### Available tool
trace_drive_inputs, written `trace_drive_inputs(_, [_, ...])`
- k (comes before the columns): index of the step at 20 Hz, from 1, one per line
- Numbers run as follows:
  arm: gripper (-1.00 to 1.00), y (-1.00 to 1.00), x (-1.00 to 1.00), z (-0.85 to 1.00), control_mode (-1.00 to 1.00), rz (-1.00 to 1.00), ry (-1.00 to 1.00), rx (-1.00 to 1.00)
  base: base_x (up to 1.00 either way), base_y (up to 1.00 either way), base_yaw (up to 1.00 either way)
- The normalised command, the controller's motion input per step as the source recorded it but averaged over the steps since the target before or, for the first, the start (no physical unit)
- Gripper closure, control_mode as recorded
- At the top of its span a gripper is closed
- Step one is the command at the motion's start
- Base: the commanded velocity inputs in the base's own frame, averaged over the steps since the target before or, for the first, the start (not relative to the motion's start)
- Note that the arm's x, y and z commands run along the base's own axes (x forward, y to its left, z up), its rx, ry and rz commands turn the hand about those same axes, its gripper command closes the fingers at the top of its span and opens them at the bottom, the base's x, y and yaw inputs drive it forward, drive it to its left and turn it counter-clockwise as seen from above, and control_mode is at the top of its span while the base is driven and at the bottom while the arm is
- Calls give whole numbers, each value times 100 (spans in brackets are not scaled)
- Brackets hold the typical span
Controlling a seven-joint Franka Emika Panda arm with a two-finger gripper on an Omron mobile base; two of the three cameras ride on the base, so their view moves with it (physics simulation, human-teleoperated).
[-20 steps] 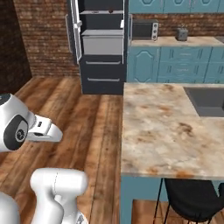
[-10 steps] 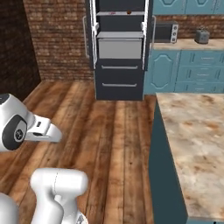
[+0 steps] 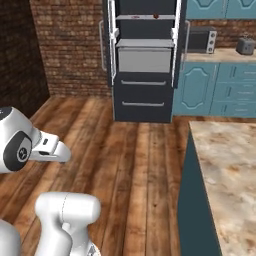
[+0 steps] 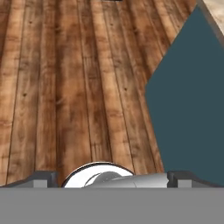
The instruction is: Gather the lemon and garlic from the fridge and place them on a tray on the dining counter. Then gather the chicken drumstick and steak from the fridge and place them on the other tray.
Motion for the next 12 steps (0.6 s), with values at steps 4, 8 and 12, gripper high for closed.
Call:
trace_drive_inputs(4, [-100, 0, 0, 0, 100, 0, 0, 0, 39, 0, 9])
trace_drive_inputs(8, [-100, 0, 0, 0, 100, 0, 0, 0, 31, -25, 7])
trace_drive_inputs(12, [-100, 0, 0, 0, 100, 0, 0, 0, 49, -37, 6])
